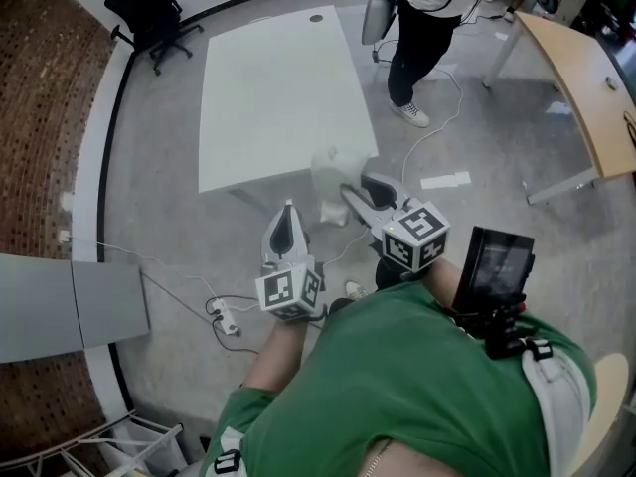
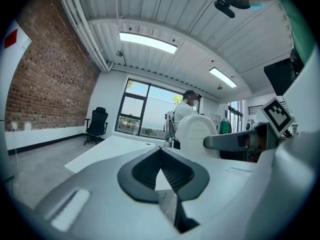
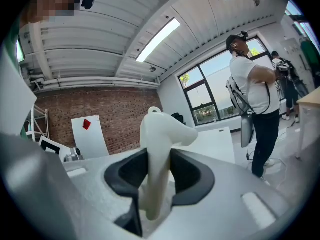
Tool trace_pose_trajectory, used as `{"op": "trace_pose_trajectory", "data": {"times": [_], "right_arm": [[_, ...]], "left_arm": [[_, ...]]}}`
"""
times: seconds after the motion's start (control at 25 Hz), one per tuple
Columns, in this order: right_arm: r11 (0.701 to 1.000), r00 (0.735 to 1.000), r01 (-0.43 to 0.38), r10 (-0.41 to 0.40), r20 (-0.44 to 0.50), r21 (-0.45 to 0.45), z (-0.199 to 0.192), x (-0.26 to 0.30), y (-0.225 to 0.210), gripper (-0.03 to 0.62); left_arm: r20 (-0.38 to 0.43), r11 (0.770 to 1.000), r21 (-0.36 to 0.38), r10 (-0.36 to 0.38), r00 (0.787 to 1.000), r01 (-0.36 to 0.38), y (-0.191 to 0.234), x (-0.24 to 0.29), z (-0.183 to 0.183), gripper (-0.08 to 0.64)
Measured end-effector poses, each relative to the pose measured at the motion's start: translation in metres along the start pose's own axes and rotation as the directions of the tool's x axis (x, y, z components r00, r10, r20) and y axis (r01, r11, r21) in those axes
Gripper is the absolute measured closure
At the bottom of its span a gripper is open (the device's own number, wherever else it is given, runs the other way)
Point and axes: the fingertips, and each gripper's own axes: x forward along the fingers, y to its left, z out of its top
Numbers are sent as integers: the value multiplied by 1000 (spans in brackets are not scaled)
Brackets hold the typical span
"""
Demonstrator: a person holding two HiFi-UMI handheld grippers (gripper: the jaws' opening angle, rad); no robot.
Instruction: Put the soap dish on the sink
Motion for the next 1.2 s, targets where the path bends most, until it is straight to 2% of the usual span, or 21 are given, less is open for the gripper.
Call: {"op": "trace_pose_trajectory", "data": {"times": [0.16, 0.44, 0.72, 1.2], "right_arm": [[1000, 1000, -4, 4, -20, 3, -3, 7, 1, 463], [1000, 1000, -23, 23, -13, 6, -9, 15, -3, 463], [997, 997, -71, 72, -5, 10, 30, 93, -48, 463], [989, 989, -146, 146, 2, 15, 58, 160, -110, 463]], "left_arm": [[-16, 1000, -19, 6, 1000, -6, 4, 2, -4, 555], [-8, 1000, 2, 24, 1000, -24, 8, 3, -7, 555], [2, 997, 26, 78, 997, -78, 44, 86, 24, 555], [30, 987, 64, 144, 989, -145, 61, 167, 38, 555]]}}
